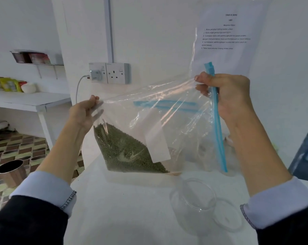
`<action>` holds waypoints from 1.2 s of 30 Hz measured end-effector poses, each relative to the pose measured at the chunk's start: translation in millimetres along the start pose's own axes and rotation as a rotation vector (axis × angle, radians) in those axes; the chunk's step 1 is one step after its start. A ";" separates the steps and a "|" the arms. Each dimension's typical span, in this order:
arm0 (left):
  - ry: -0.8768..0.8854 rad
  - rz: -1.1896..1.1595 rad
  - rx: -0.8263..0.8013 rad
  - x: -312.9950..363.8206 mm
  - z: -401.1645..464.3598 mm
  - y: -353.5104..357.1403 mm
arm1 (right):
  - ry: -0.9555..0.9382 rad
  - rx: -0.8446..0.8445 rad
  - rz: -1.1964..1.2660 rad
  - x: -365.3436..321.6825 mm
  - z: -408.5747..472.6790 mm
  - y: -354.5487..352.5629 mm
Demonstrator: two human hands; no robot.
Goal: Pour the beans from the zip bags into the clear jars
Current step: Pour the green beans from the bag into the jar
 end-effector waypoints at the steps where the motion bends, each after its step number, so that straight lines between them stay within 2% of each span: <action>1: 0.001 0.005 -0.010 -0.3 -1.0 -0.7 | 0.006 -0.001 0.008 0.4 -1.0 -1.2; 7: 0.024 -0.003 -0.048 -0.7 -5.5 -3.9 | 0.026 -0.016 0.042 -2.5 -9.2 -4.6; 16: 0.128 -0.136 0.045 7.7 -8.1 5.0 | 0.001 -0.060 0.001 -6.0 -19.7 -21.4; 19: 0.211 -0.002 0.014 15.3 -16.4 17.2 | 0.015 -0.057 0.026 -4.3 -23.6 -30.8; 22: 0.315 0.301 -0.007 23.4 -26.8 27.3 | 0.017 -0.110 0.039 -6.7 -28.4 -36.8; 24: 0.372 0.419 0.022 30.0 -33.6 30.1 | 0.009 -0.161 0.037 -8.6 -31.3 -39.5; 28: 0.399 0.404 0.144 35.1 -49.1 40.4 | 0.034 -0.215 0.042 -5.3 -35.8 -47.8; 36: 0.372 0.427 0.272 33.8 -62.3 46.3 | 0.134 -0.133 0.128 17.0 -46.9 -55.1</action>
Point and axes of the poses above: each hand's wrist, its own z-axis towards the middle knuckle, its own y-axis out of the palm, x = y × z, the point moved 5 cm from there along z, towards the middle knuckle, and after that the axes turned 3 degrees about -x, right-handed, at the moved point
